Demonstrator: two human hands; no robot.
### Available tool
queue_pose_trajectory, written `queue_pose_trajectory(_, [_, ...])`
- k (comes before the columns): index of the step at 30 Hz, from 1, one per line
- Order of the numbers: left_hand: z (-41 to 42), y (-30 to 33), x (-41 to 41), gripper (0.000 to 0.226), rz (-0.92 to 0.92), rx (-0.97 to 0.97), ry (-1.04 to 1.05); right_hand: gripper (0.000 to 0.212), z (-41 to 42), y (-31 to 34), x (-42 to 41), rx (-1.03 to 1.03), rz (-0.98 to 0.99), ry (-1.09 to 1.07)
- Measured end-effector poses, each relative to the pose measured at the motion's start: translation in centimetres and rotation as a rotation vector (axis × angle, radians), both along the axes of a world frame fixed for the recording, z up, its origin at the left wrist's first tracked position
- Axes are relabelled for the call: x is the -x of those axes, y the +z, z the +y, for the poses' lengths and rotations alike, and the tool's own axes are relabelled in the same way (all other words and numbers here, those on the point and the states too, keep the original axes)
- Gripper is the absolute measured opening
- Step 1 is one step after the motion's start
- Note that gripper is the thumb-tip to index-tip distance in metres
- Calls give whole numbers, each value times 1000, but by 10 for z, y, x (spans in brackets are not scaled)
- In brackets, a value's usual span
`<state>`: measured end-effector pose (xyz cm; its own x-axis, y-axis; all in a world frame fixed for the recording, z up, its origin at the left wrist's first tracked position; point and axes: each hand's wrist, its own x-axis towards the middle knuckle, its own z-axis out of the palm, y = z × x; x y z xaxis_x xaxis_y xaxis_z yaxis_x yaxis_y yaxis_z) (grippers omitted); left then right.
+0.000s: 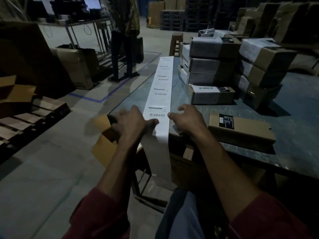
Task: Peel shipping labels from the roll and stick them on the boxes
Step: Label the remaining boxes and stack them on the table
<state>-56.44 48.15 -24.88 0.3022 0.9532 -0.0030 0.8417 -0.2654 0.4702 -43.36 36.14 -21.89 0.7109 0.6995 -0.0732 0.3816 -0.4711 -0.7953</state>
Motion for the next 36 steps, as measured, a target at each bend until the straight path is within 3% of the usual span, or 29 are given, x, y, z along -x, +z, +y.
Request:
queue_pose_trajectory(3, [-23,-22,35,84,-223,41,66,69,-1,-6,2,11,0,36])
queue_pose_trajectory(7, [-42,-48,59,53,-675,47,107,58,3,-15,11,2,-7,72])
queue_pose_trajectory(11, [-55,-61,71,52,-890,182,129,62,6,-15,17,-7,-3,102])
queue_pose_trajectory(14, [-47,-64,78,53,-923,258,69,75,5,-16,18,-37,79,120])
queue_pose_trajectory(17, [-39,-45,79,66,-991,260,6,72,-2,-20,14,-59,118,115])
queue_pose_trajectory(22, [-27,-10,64,55,-958,308,-188,72,-18,-22,15,-49,40,217])
queue_pose_trajectory(25, [-24,-10,58,49,-871,239,-272,72,-24,-21,15,-79,-5,301])
queue_pose_trajectory(31, [-28,-10,61,52,-903,243,-381,56,-28,-11,10,-170,36,510])
queue_pose_trajectory(36, [-31,3,59,52,-896,175,-397,37,-26,-10,6,-290,-9,412])
